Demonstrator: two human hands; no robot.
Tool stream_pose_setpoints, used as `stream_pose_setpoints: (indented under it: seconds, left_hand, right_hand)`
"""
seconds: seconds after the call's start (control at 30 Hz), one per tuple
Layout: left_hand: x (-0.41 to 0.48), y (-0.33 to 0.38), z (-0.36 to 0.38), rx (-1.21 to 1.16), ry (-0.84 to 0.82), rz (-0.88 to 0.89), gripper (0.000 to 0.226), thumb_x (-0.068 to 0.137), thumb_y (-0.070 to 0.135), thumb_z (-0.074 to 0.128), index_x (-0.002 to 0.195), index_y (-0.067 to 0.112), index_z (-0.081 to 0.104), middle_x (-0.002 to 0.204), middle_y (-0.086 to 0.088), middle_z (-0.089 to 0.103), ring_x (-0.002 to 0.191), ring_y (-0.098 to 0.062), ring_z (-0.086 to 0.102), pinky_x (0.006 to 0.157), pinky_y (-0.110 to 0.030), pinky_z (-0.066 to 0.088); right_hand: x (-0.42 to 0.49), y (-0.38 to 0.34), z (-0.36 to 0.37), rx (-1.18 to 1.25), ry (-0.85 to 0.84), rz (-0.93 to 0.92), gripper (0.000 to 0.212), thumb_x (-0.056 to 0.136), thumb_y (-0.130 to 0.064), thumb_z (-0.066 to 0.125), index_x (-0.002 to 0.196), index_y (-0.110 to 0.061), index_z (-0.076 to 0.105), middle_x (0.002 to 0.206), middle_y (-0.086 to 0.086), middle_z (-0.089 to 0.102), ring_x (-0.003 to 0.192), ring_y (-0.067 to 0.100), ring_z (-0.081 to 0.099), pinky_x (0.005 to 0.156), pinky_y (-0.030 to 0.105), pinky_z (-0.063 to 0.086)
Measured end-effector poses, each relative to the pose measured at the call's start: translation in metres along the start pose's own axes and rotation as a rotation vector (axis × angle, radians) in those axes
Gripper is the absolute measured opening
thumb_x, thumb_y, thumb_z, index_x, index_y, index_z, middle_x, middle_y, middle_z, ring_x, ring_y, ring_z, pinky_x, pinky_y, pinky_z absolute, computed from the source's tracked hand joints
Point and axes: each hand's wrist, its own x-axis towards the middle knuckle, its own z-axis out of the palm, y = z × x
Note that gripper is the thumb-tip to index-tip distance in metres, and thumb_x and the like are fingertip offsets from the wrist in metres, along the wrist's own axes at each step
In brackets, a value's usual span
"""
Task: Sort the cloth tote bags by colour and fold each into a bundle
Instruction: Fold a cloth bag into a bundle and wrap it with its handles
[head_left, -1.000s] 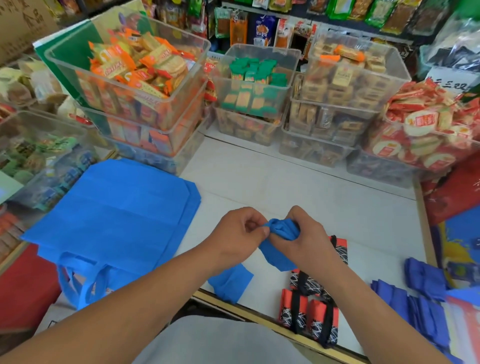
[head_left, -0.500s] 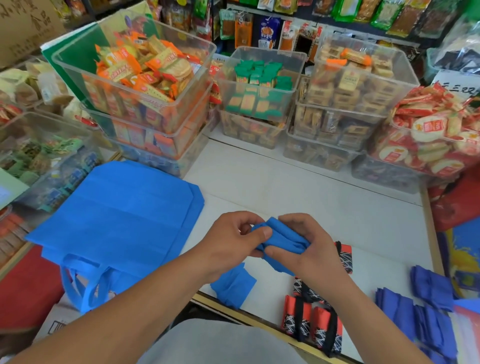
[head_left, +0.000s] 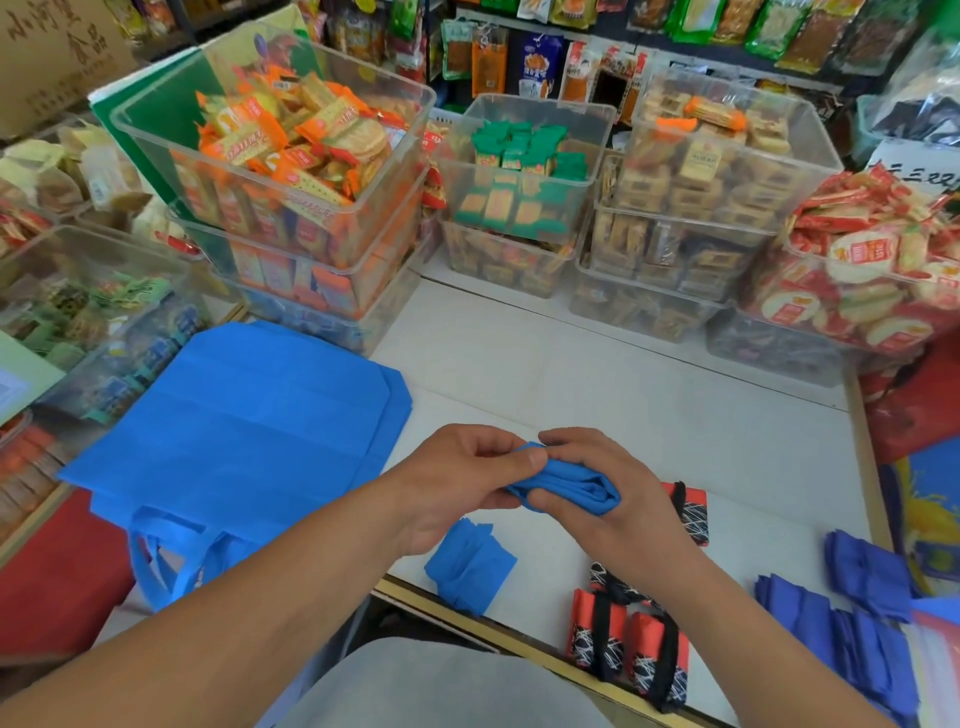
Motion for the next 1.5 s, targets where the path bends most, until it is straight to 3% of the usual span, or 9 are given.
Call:
stream_pose_setpoints:
  seconds: [0.1, 0.23, 0.33, 0.5, 0.73, 1.07, 1.33, 1.43, 1.5]
  left_hand:
    - [0.000, 0.000, -0.003, -0.053, -0.026, -0.048, 0.033, 0.091, 0.019, 0.075, 0.117, 0.000, 0.069, 0.115, -0.016, 0.073, 0.109, -0.025, 0.071, 0.100, -0.039, 0.056]
    - [-0.003, 0.003, -0.005, -0.120, -0.104, -0.063, 0.027, 0.095, 0.010, 0.068, 0.119, -0.002, 0.067, 0.116, -0.019, 0.072, 0.108, -0.027, 0.071, 0.094, -0.033, 0.058]
    - [-0.004, 0.006, -0.007, -0.093, -0.137, -0.062, 0.024, 0.097, 0.007, 0.065, 0.119, -0.002, 0.067, 0.113, -0.016, 0.074, 0.106, -0.025, 0.072, 0.093, -0.031, 0.058]
    - [0.006, 0.006, -0.001, 0.195, -0.003, -0.072, 0.015, 0.096, 0.013, 0.068, 0.108, 0.007, 0.073, 0.100, -0.011, 0.075, 0.085, -0.015, 0.066, 0.075, -0.025, 0.054]
    - [0.013, 0.009, 0.008, 0.630, 0.148, 0.013, 0.007, 0.097, 0.019, 0.063, 0.092, 0.015, 0.066, 0.080, -0.005, 0.066, 0.067, -0.013, 0.061, 0.048, -0.023, 0.047]
    - [0.012, 0.004, 0.026, 1.219, 0.260, 0.231, 0.014, 0.090, 0.014, 0.059, 0.103, 0.016, 0.060, 0.099, 0.000, 0.057, 0.087, -0.021, 0.060, 0.077, -0.042, 0.055]
    - [0.018, -0.012, 0.012, 1.003, 0.304, 0.145, 0.011, 0.096, 0.032, 0.058, 0.097, 0.033, 0.068, 0.093, 0.013, 0.066, 0.086, -0.011, 0.063, 0.068, -0.029, 0.050]
    - [0.023, -0.015, 0.005, 0.759, 0.365, 0.220, 0.008, 0.094, 0.033, 0.063, 0.089, 0.033, 0.070, 0.085, 0.015, 0.068, 0.079, -0.003, 0.062, 0.074, -0.032, 0.056]
    - [0.024, -0.014, 0.006, 0.629, 0.361, 0.274, 0.007, 0.094, 0.031, 0.066, 0.090, 0.031, 0.073, 0.085, 0.015, 0.070, 0.078, 0.001, 0.062, 0.077, -0.028, 0.056]
  right_hand:
    - [0.000, 0.002, -0.001, -0.014, -0.044, -0.024, 0.030, 0.084, -0.025, 0.080, 0.114, -0.024, 0.073, 0.121, -0.006, 0.057, 0.113, 0.016, 0.060, 0.086, 0.017, 0.051]
    - [0.000, 0.001, -0.007, 0.023, -0.105, 0.006, 0.029, 0.088, -0.018, 0.078, 0.116, -0.024, 0.071, 0.134, -0.016, 0.061, 0.122, 0.008, 0.061, 0.094, 0.018, 0.052]
    - [0.003, -0.002, -0.011, 0.030, -0.147, 0.053, 0.029, 0.089, -0.013, 0.077, 0.115, -0.023, 0.070, 0.120, -0.019, 0.068, 0.109, 0.006, 0.066, 0.087, 0.019, 0.055]
    - [0.007, 0.002, -0.011, -0.090, -0.167, 0.037, 0.025, 0.090, -0.018, 0.075, 0.112, -0.025, 0.067, 0.106, -0.014, 0.066, 0.099, 0.010, 0.065, 0.079, 0.017, 0.053]
    - [0.005, 0.004, 0.002, -0.012, -0.114, 0.222, 0.025, 0.091, -0.020, 0.076, 0.105, -0.023, 0.056, 0.097, -0.010, 0.066, 0.084, 0.005, 0.065, 0.067, 0.017, 0.051]
    - [0.008, 0.018, 0.015, -0.227, -0.119, 0.154, 0.022, 0.091, -0.019, 0.070, 0.095, -0.022, 0.049, 0.087, -0.005, 0.056, 0.076, 0.012, 0.054, 0.063, 0.030, 0.047]
    - [0.003, 0.022, 0.012, -0.171, -0.220, 0.113, 0.019, 0.093, -0.020, 0.071, 0.102, -0.023, 0.055, 0.101, -0.006, 0.055, 0.091, 0.009, 0.055, 0.075, 0.021, 0.047]
    - [-0.003, 0.018, 0.008, 0.063, -0.049, 0.128, 0.027, 0.091, -0.018, 0.076, 0.112, -0.029, 0.064, 0.112, -0.013, 0.062, 0.106, 0.010, 0.062, 0.086, 0.018, 0.050]
    - [-0.004, 0.016, 0.010, 0.145, 0.063, 0.185, 0.028, 0.090, -0.016, 0.076, 0.113, -0.028, 0.065, 0.109, -0.016, 0.067, 0.103, 0.008, 0.065, 0.083, 0.017, 0.052]
